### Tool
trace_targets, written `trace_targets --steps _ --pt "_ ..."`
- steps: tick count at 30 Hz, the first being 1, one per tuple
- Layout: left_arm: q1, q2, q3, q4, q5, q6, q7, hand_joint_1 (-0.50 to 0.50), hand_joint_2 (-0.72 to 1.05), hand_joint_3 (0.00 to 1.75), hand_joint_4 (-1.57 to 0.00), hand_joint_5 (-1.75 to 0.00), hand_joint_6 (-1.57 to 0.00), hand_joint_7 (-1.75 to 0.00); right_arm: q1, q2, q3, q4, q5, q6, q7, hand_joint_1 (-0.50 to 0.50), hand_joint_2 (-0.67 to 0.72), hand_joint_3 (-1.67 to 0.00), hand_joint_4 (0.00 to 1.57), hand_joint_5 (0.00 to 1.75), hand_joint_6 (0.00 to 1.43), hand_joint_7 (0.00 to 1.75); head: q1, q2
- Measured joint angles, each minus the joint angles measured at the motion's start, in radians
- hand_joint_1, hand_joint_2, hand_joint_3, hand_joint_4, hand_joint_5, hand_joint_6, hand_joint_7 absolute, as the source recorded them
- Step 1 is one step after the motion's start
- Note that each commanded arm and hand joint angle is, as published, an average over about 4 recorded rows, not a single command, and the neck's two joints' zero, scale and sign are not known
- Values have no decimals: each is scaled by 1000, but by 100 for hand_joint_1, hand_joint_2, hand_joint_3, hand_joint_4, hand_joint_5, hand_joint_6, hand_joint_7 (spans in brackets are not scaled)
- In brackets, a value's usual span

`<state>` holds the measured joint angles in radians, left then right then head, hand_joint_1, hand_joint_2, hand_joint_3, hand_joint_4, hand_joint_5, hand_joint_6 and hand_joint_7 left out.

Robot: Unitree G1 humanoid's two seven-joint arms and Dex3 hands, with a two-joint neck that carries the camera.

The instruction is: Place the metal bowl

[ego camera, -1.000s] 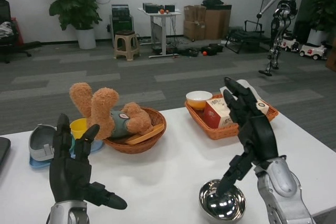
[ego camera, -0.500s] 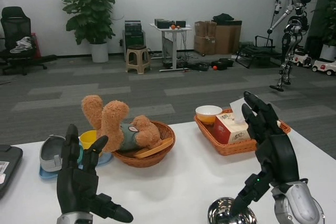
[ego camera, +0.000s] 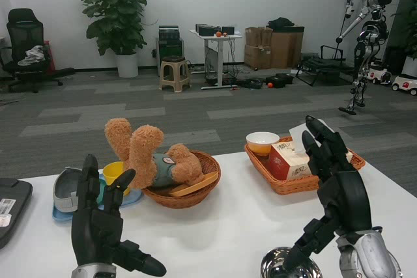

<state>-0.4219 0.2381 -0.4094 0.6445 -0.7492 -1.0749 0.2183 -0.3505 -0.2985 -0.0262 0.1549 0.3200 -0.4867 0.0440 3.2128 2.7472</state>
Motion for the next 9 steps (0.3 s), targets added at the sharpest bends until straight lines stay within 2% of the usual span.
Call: trace_targets --steps 9 --pt "1 0 0 -11 0 -2 0 -50 -72 0 -94 -103 0 0 0 0 11 9 19 -17 -10 -42 70 0 0 0 0 40 2 1"
